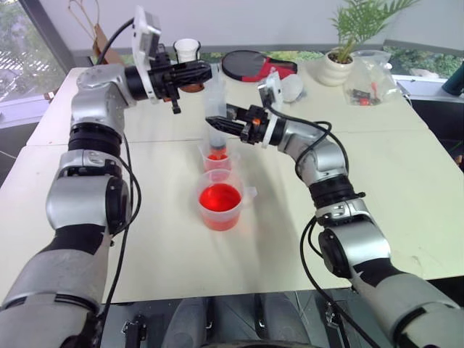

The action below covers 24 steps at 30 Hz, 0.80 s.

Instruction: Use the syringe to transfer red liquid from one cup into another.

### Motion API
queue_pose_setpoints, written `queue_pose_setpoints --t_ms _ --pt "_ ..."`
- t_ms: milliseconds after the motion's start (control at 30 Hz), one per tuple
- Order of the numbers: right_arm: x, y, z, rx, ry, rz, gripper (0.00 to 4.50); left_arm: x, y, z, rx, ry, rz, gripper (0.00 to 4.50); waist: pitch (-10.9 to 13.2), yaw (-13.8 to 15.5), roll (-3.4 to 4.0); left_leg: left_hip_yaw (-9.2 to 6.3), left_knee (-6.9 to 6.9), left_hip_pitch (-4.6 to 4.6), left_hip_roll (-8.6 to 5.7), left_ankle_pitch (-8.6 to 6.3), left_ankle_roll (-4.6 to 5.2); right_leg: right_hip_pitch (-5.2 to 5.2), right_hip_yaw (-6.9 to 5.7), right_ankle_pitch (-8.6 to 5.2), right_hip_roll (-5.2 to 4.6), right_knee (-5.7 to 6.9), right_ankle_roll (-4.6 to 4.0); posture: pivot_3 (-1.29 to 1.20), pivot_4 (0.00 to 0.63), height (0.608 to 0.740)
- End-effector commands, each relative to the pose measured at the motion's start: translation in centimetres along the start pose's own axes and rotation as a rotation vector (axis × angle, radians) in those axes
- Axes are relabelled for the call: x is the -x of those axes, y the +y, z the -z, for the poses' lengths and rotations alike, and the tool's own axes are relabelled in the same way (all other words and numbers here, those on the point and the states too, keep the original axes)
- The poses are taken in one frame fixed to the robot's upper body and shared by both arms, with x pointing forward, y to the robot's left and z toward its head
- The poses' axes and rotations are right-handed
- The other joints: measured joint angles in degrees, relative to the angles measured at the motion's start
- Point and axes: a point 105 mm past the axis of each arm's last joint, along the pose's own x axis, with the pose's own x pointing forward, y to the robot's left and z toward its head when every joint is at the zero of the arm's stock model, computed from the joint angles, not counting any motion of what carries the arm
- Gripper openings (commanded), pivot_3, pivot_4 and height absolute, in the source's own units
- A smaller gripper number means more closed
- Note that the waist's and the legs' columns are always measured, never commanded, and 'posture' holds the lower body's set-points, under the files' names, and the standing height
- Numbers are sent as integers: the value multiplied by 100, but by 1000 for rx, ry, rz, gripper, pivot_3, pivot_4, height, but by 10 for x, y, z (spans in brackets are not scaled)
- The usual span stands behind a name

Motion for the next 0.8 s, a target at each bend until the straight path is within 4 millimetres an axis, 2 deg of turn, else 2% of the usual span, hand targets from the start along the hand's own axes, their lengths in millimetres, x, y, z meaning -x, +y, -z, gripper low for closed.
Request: queue_pose_setpoints --t_ms 33,433,500,633,667,700,800 --pt "-5 0 -66 144 -182 2 1400 -10 -12 27 64 60 65 49 0 -1 0 0 0 0 0 0 0 0 0 0 0 0 0 0 150 740" --pt "-3 0 -80 161 -210 3 1400 -11 -12 41 79 74 44 49 0 -3 0 0 0 0 0 0 0 0 0 0 -1 0 0 0 150 740" --pt "-3 3 -80 151 -208 -7 1400 -10 -9 33 87 38 26 49 0 -2 0 0 0 0 0 0 0 0 0 0 -1 0 0 0 150 740" --pt "-4 9 -82 132 -218 -24 1400 -1 4 7 130 -66 -33 49 0 -4 0 0 0 0 0 0 0 0 0 0 -1 0 0 0 150 740" --pt "-4 11 -83 127 -222 -27 1400 6 6 0 139 -87 -42 627 0 -6 0 0 0 0 0 0 1 0 0 0 0 0 0 0 150 740" --pt "-4 13 -83 122 -224 -30 1400 11 8 -6 138 -101 -54 912 0 -7 0 0 0 0 0 0 0 -1 0 0 0 0 0 0 150 740" --pt "-3 17 -82 111 -223 -32 1400 30 12 -11 118 -91 -90 2310 0 -23 0 0 -5 0 1 0 0 -4 0 0 1 1 0 0 150 740"
